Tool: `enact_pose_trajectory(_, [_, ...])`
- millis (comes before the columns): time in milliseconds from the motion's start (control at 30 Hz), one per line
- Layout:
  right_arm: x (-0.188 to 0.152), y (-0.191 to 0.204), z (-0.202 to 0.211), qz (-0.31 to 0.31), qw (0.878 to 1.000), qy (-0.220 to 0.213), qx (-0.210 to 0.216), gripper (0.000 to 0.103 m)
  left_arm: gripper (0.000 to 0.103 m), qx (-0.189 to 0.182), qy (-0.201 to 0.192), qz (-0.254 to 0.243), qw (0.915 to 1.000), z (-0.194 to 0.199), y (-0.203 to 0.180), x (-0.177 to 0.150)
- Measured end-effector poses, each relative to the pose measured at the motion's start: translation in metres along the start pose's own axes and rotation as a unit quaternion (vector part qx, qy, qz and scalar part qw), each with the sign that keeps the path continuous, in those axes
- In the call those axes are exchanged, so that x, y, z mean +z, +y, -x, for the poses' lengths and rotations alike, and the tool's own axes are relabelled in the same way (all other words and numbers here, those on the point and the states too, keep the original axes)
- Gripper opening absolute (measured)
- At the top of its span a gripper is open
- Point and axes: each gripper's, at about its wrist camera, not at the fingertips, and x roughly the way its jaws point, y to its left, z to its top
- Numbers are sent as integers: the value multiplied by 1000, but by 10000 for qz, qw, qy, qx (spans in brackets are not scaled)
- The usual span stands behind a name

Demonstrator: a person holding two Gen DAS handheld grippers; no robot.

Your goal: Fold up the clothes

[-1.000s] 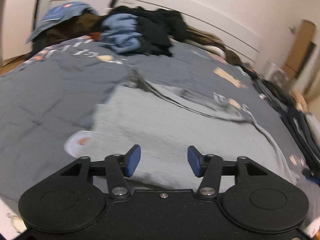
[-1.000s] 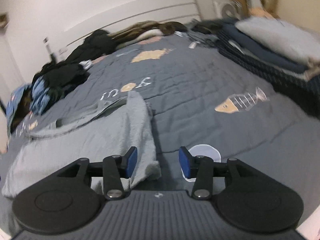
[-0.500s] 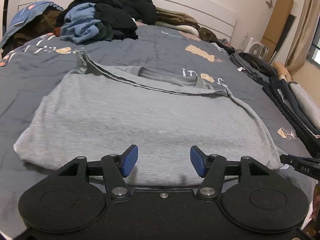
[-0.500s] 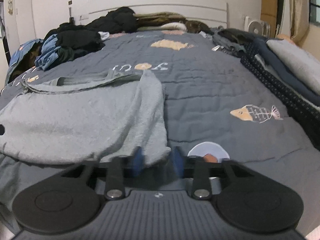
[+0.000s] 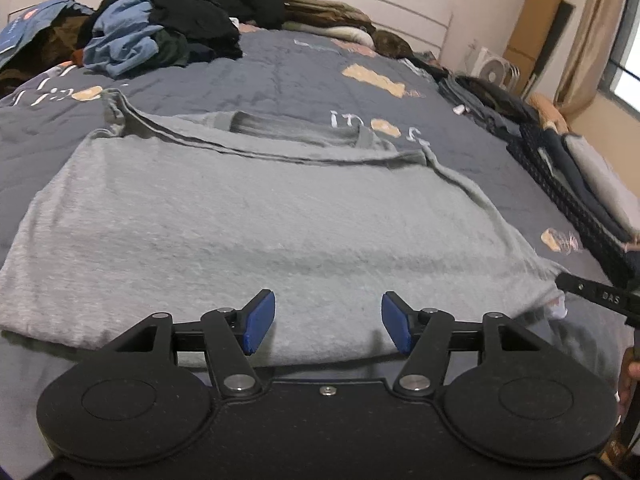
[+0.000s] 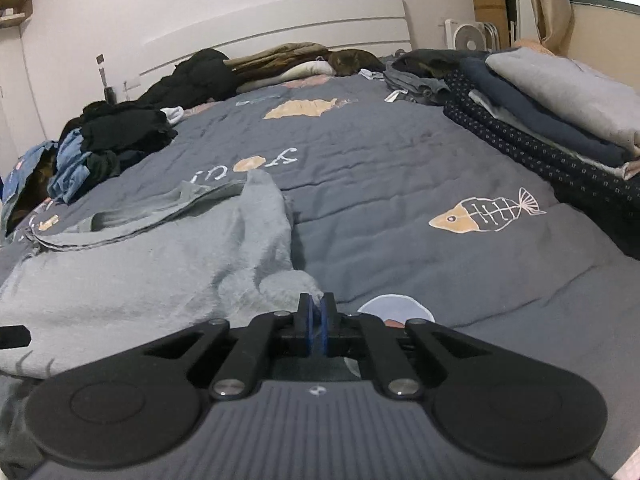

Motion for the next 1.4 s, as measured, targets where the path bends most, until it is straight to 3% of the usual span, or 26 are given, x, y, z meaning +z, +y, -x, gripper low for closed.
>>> enact_pose_trajectory(200, [-4, -10, -19, -170, 9938, 1093, -125, 7, 60, 38, 142, -100, 9998, -5, -2, -3])
enact_pose_trajectory(267, [2, -16, -10, -320, 9948, 951, -182, 8, 63, 42, 120, -52, 9999, -4, -1, -3])
enact_pose_trajectory(333, [11, -19, 2, -453, 9977, 501, -13, 10, 63, 33, 109, -5, 9999, -3, -1, -2])
enact_pose_trajectory(400, [20, -16, 9, -498, 9984, 117, 232, 22, 63, 8, 111, -19, 9999, -3, -2, -1])
enact_pose_trajectory(500, [28, -1, 1, -327, 9979, 10, 565, 41, 65, 19, 113, -81, 9999, -3, -5, -1])
enact_pose_trajectory(667, [19, 26, -26, 132, 9968, 322, 718, 45, 66, 41, 138, -70, 9999, -5, -4, 0])
enact_pose_trajectory(767, [11, 32, -38, 323, 9964, 550, 559, 41, 67, 78, 176, -55, 9998, -7, -3, 0])
enact_pose_trajectory(833, [7, 29, -42, 113, 9958, 737, 536, 31, 67, 95, 195, -50, 9998, -7, -3, 0])
enact_pose_trajectory(867, [7, 24, -42, -35, 9955, 777, 535, 13, 67, 104, 198, -51, 9997, -8, -3, 0])
enact_pose_trajectory(967, [11, 13, -37, -375, 9957, 641, 552, 7, 67, 113, 191, -30, 9998, -7, -2, 1])
enact_pose_trajectory(1000, [13, 10, -34, -436, 9962, 540, 534, 0, 67, 116, 180, -23, 9998, -7, -2, 1])
enact_pose_trajectory(1067, [17, 7, -29, -403, 9984, 292, 262, 0, 67, 123, 160, -8, 9998, -6, -1, 1])
enact_pose_trajectory(1200, [12, 0, -35, -434, 9979, 474, 96, 0, 67, 125, 185, -6, 9998, -7, 0, 1])
enact_pose_trajectory(1267, [6, 4, -43, -266, 9961, 827, 116, 0, 67, 130, 200, -21, 9997, -7, 0, 1])
enact_pose_trajectory(1400, [11, 4, -40, -86, 9955, 931, -183, 0, 69, 126, 200, 25, 9997, -5, 2, 2])
